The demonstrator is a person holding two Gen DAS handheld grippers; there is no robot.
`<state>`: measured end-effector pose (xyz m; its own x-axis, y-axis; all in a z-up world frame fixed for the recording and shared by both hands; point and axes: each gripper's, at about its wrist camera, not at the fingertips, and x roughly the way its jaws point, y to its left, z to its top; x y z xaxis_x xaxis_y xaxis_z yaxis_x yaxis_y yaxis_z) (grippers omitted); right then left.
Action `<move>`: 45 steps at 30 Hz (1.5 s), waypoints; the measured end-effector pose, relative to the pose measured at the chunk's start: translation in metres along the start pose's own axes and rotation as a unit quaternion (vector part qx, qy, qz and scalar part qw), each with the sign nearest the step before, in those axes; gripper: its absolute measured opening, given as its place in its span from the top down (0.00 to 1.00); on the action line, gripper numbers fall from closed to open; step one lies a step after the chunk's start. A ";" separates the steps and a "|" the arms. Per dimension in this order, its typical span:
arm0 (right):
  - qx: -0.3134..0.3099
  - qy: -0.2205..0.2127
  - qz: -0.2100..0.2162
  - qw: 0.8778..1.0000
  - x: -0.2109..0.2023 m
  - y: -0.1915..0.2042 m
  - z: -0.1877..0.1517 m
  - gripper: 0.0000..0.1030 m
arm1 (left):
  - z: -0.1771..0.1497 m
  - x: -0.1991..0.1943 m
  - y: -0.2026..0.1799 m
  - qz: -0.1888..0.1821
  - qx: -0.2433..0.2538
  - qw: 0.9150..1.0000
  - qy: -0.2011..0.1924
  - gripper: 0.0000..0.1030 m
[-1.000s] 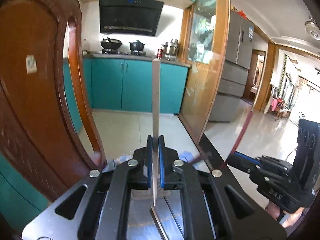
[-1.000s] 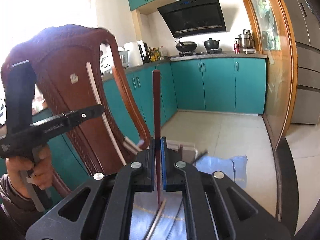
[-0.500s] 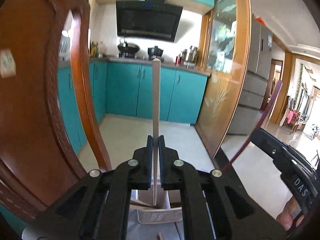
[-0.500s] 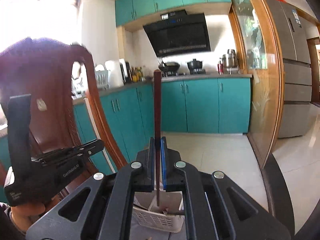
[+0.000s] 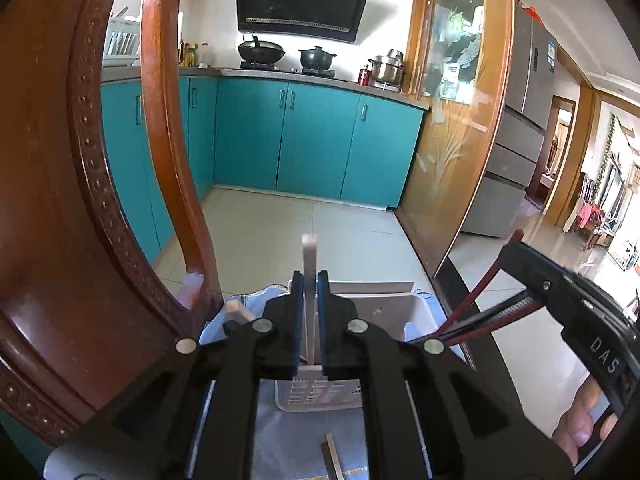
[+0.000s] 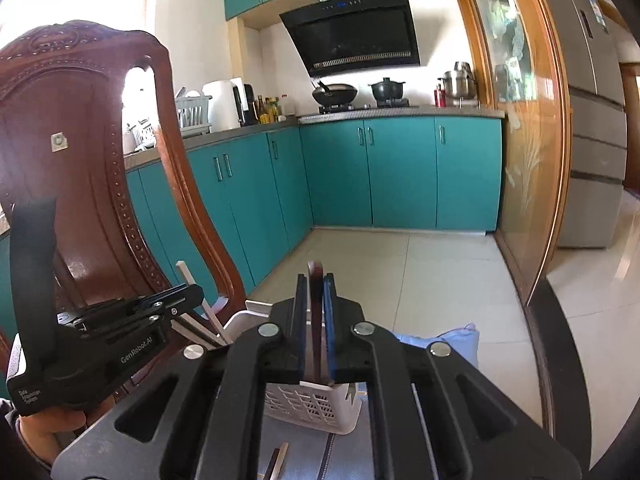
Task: Organize utensils
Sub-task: 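Open both tools to drop the chopsticks into the holder, then grasp a light wooden chopstick with the right tool while the left tool grasps a dark brown chopstick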
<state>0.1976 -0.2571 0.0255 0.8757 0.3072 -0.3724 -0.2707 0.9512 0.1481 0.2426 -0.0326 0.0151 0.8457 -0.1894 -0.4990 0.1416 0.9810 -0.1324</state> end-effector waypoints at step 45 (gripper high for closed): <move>0.031 0.321 0.014 0.946 0.043 0.022 -0.213 0.94 | -0.209 -0.052 0.023 -0.013 -0.013 0.982 0.190 0.68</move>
<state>0.1443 -0.2165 -0.1825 0.4397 0.3062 -0.8443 -0.2489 0.9448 0.2130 0.0944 -0.0085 -0.1405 0.5884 -0.2208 -0.7779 0.1431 0.9753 -0.1685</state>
